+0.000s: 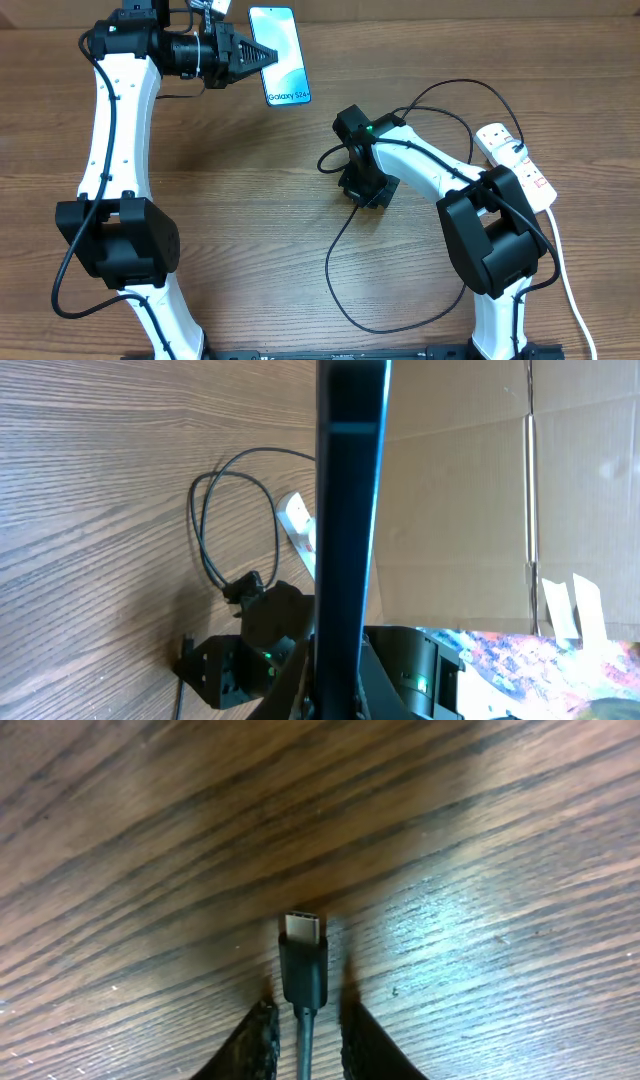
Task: Plug charger to phone and switch on socket
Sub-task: 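Close the right gripper on the USB-C connector and lift it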
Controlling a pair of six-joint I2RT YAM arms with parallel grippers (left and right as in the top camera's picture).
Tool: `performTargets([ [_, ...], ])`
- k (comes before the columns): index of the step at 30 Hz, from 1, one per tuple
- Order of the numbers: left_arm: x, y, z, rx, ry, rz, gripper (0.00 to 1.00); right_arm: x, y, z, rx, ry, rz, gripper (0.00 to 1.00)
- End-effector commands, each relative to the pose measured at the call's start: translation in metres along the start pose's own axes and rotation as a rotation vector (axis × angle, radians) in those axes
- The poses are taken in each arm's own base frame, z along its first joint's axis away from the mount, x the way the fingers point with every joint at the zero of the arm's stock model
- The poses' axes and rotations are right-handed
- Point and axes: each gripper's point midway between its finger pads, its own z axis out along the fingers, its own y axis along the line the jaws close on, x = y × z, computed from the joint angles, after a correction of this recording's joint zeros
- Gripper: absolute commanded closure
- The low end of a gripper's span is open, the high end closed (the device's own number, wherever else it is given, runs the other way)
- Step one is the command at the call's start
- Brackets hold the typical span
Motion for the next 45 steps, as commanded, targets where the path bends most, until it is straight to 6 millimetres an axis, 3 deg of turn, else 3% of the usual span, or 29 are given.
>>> performTargets([
  [1,0.002,-0.026,-0.005,0.061,0.000,0.073,0.96,-0.002,-0.005,0.003,0.013,-0.001,0.010,0.80],
  [34,0.001,-0.026,-0.005,0.062,-0.002,0.077,0.96,-0.006,0.000,-0.001,-0.005,-0.012,-0.052,0.96],
  [39,0.000,-0.026,-0.005,0.063,-0.005,0.086,0.96,-0.014,0.015,-0.020,-0.050,-0.046,-0.117,0.96],
  [45,-0.003,-0.031,-0.005,0.083,-0.012,0.113,0.96,-0.020,0.032,-0.069,-0.156,-0.132,-0.200,0.96],
])
